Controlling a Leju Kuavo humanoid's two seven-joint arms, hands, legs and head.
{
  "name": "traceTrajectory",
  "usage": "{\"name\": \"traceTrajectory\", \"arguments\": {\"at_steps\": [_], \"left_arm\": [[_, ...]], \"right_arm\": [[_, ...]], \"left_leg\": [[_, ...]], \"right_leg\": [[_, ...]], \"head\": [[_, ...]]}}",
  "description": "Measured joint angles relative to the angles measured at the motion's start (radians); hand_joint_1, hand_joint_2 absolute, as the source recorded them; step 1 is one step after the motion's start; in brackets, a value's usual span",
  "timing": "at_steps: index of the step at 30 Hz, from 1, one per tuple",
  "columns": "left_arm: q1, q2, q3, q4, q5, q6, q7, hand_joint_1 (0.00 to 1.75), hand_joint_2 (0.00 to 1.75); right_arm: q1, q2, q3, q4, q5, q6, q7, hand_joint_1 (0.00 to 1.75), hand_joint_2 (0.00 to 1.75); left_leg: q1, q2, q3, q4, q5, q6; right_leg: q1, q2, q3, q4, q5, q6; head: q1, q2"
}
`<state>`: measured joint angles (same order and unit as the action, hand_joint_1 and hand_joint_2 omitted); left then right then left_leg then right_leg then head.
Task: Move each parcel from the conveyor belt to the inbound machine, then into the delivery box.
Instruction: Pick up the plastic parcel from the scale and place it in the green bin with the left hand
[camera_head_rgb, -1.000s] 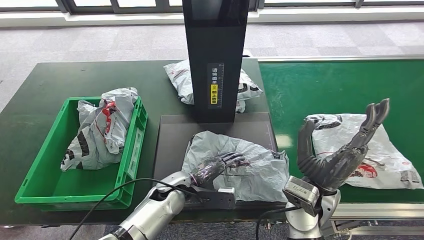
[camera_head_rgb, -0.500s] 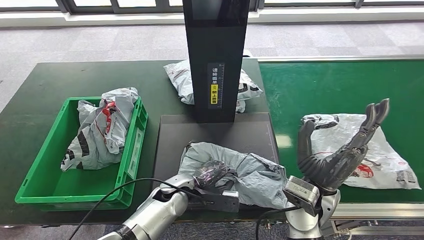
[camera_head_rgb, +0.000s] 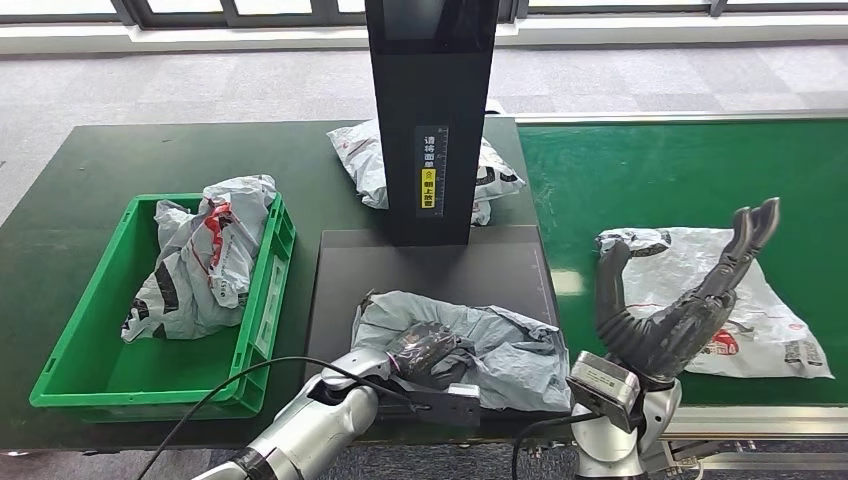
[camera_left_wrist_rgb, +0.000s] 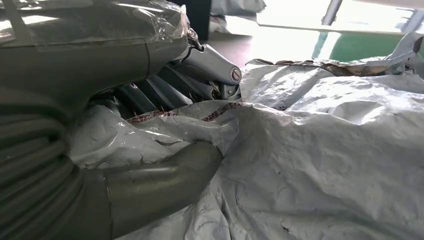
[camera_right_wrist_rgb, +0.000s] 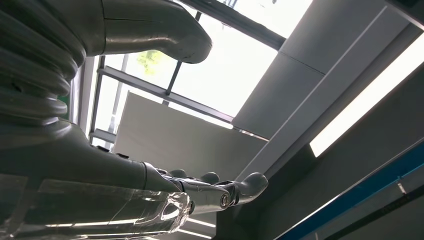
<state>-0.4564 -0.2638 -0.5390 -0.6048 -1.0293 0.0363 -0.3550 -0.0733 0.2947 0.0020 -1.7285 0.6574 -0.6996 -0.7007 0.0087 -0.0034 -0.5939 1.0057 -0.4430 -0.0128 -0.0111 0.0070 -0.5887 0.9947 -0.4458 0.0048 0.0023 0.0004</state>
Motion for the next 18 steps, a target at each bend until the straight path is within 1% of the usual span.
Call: {"name": "traceTrajectory", "arguments": {"at_steps": [3,4,7,8,10,18], "left_arm": [[0.0,0.002,0.0,-0.005,-0.046,0.084,0.051,1.75,1.75],[0.001,0.003,0.0,-0.013,-0.072,0.138,0.072,1.75,1.75],[0.009,0.007,0.001,-0.062,-0.146,0.346,0.119,1.75,1.75],[0.009,0.009,0.002,-0.08,-0.158,0.389,0.124,1.75,1.75],[0.011,0.01,0.002,-0.104,-0.168,0.419,0.129,1.75,1.75],[0.018,0.013,0.002,-0.144,-0.173,0.422,0.131,1.75,1.75]], "right_arm": [[0.002,0.0,-0.008,0.0,0.002,0.0,0.0,0.0,1.75],[0.003,0.001,-0.01,-0.002,0.004,0.0,0.0,0.0,1.75],[0.007,0.001,-0.023,-0.012,0.015,0.0,0.0,0.0,1.75],[0.008,0.002,-0.026,-0.016,0.016,0.0,0.0,0.0,1.75],[0.01,0.002,-0.032,-0.021,0.017,0.0,0.0,0.0,1.75],[0.012,0.003,-0.041,-0.028,0.019,0.0,0.0,0.0,1.75]], "left_leg": [[0.0,0.0,0.0,0.0,0.0,0.0],[0.0,0.0,0.0,0.0,0.0,0.0],[0.0,-0.001,0.0,0.0,0.0,0.0],[0.0,-0.001,0.0,0.0,0.0,0.0],[0.0,-0.001,0.0,0.0,0.0,0.0],[0.0,-0.001,0.0,0.0,0.0,0.0]], "right_leg": [[0.0,0.0,0.0,0.0,0.0,0.0],[0.0,0.0,0.0,0.0,0.0,0.0],[0.0,0.0,0.0,0.0,0.0,0.0],[0.0,0.0,0.0,0.0,0.0,0.0],[0.0,-0.001,0.0,0.0,0.0,0.0],[0.0,-0.001,0.0,0.0,0.0,0.0]], "head": [[0.0,0.0],[0.0,0.0],[0.0,0.0],[0.0,0.0],[0.0,0.0],[0.0,0.0]]}}
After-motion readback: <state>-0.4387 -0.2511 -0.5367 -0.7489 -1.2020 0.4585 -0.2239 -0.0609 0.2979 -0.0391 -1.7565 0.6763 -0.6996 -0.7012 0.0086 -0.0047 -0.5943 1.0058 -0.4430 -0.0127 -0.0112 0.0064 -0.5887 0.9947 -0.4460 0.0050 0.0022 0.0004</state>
